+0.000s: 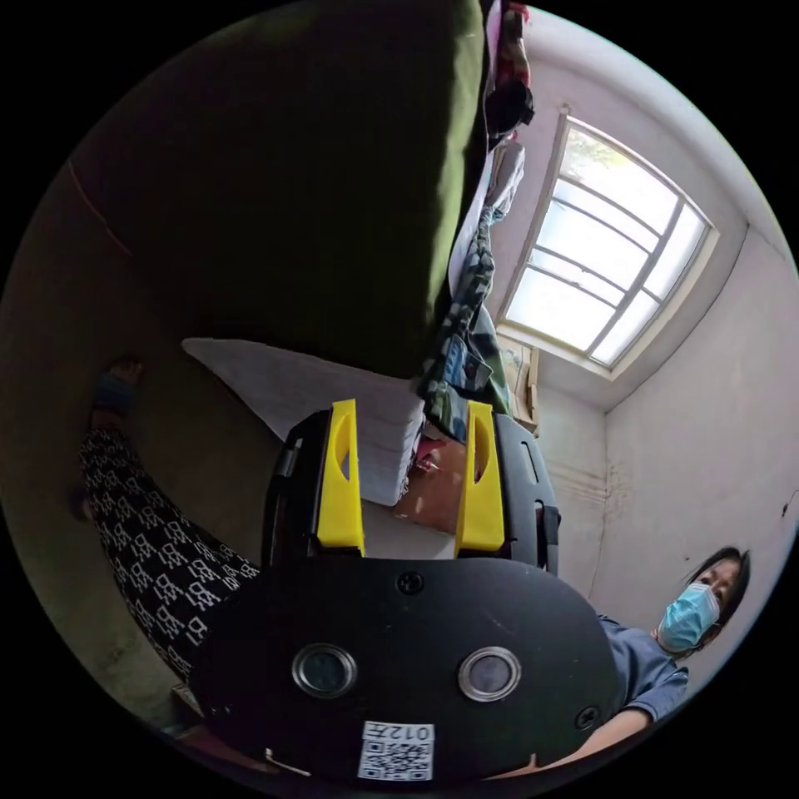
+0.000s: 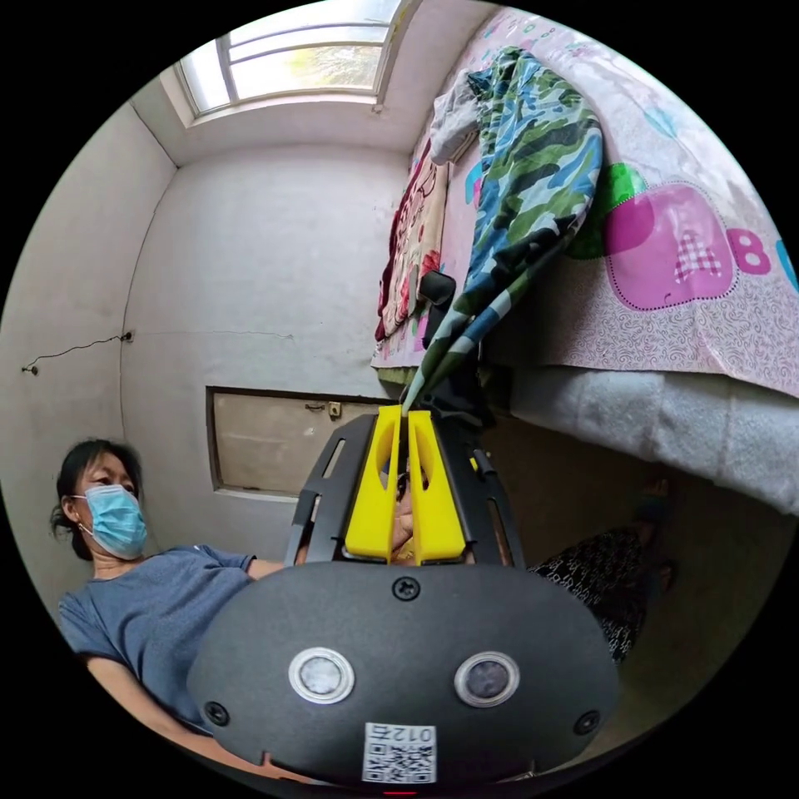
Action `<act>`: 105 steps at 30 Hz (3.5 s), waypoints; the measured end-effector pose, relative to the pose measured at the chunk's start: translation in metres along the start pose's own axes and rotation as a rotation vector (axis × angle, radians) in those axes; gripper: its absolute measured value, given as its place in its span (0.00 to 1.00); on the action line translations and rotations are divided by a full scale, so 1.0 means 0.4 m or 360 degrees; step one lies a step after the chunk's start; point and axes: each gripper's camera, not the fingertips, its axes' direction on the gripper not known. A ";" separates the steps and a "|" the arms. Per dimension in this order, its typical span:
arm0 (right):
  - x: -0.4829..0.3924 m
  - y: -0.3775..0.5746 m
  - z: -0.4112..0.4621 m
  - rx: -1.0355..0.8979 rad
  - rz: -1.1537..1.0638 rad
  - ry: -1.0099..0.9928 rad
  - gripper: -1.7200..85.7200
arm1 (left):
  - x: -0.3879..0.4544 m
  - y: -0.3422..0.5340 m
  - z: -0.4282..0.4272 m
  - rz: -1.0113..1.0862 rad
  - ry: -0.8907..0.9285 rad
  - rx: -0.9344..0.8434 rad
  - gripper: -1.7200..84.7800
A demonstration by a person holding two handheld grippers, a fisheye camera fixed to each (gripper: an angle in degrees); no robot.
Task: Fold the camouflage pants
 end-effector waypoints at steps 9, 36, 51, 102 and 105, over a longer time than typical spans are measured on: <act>0.054 -0.055 -0.039 -0.0012 0.0050 -0.0023 0.03 | 0.030 -0.168 0.072 0.0139 0.0259 -0.0298 0.19; 0.287 -0.508 -0.294 0.0425 0.0137 0.0068 0.03 | 0.785 -0.704 0.419 0.0679 -0.0383 -0.0584 0.04; 0.696 -1.173 -0.315 0.0355 0.0559 0.0098 0.04 | 0.783 -1.187 0.884 0.0163 -0.0625 -0.0320 0.08; 0.531 -1.058 0.724 -0.0432 -0.0545 0.1691 0.02 | 0.627 -0.822 1.437 0.1493 -0.1700 -0.0969 0.02; 0.428 -0.971 0.721 -0.0376 -0.0766 0.1532 0.02 | 0.698 -0.760 1.388 0.1574 -0.1521 -0.0874 0.02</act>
